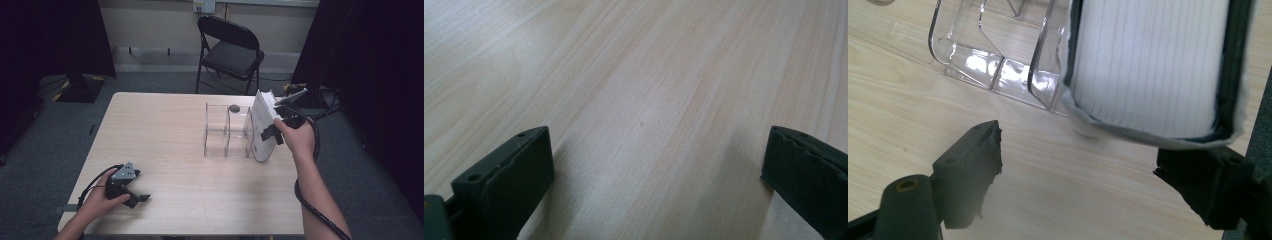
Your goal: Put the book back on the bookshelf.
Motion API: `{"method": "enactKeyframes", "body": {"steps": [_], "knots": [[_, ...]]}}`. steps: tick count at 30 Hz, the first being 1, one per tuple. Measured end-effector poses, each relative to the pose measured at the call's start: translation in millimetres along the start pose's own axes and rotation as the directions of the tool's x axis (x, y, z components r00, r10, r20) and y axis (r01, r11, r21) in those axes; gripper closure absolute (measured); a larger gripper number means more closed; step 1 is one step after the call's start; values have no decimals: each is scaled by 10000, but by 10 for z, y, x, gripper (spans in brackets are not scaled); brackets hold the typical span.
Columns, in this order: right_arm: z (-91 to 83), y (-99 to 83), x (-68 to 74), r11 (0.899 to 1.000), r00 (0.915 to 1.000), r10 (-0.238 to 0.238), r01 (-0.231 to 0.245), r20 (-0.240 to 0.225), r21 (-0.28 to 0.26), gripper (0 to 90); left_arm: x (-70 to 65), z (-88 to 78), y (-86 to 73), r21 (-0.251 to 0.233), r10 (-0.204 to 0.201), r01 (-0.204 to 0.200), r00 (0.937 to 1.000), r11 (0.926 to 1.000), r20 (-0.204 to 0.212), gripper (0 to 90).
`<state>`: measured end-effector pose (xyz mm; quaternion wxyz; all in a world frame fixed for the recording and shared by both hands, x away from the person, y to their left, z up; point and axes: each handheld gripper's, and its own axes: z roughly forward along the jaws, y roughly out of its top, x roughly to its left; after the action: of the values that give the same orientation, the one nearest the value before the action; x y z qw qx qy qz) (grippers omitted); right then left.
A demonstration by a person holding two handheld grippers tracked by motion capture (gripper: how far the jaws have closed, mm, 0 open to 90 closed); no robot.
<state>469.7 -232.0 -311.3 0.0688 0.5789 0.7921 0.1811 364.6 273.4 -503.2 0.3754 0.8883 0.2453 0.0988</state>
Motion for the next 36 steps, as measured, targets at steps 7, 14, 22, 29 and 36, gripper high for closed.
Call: {"method": "enactKeyframes", "body": {"steps": [7,14,22,29,36], "knots": [[-18,-56,21,9999,9999,-120,120,-89,10,174,0,0,0,-3,-2,2,10000,10000,-6,0],[-1,-115,48,9992,9993,-349,351,-99,173,173,0,0,0,-5,-2,2,10000,10000,-3,0],[38,-176,94,9983,9977,-570,572,-374,61,173,-2,0,0,13,8,-7,10000,10000,-46,0],[112,-222,203,9954,9927,-955,955,-739,-35,174,0,1,-1,-9,8,-8,10000,10000,-13,0],[166,-254,257,9941,9877,-1077,1054,-1130,-263,173,0,1,-1,-11,9,-9,10000,10000,-17,0]]}}
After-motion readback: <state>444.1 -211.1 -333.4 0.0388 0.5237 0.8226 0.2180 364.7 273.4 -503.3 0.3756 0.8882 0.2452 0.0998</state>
